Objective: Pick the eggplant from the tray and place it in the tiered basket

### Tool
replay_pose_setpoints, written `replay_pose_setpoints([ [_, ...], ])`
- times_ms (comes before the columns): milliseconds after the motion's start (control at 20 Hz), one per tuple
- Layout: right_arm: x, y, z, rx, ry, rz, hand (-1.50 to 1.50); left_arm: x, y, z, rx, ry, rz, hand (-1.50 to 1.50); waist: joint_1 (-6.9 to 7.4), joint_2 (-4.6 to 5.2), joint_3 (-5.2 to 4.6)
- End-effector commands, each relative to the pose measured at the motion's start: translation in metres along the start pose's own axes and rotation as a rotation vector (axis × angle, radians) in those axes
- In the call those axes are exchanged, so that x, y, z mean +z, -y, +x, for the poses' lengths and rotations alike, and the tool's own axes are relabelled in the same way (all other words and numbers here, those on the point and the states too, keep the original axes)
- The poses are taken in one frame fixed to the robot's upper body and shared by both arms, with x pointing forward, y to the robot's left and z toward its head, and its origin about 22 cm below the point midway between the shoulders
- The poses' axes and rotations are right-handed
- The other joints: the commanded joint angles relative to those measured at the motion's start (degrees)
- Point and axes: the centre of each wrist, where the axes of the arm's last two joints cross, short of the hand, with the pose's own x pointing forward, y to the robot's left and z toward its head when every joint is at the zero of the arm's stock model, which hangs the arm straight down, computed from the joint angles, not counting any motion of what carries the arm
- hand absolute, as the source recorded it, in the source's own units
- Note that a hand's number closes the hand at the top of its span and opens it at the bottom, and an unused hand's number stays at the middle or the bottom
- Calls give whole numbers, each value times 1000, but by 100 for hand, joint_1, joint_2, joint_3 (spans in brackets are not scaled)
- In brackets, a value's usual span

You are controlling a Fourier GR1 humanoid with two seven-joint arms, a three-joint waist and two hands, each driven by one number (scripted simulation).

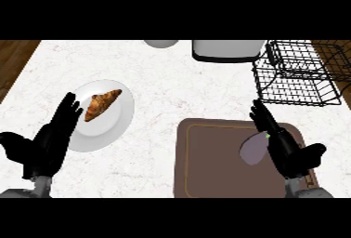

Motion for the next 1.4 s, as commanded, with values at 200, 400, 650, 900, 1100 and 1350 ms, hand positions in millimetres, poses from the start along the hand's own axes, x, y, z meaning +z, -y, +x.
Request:
replay_pose_setpoints([
  [200,20,34,25,-171,257,-689,150,-5,-44,8,-276,91,147,0,-477,-18,104],
  [400,85,62,-50,-102,-158,-1204,-150,-3,-55,3,-295,64,191,0,-907,146,61],
  [650,104,29,-26,-109,-75,-1471,-150,-9,-56,4,-337,93,176,0,-539,48,62],
  [900,149,-10,2,-34,-166,-1338,-150,-15,-34,-5,-342,94,111,0,-293,121,37],
  [1100,179,-13,3,88,-357,-1139,-150,-19,-33,-2,-334,112,86,0,-74,215,16],
  [1350,196,-7,43,155,-476,-1017,-150,-28,-26,8,-353,133,60,0,104,259,22],
])
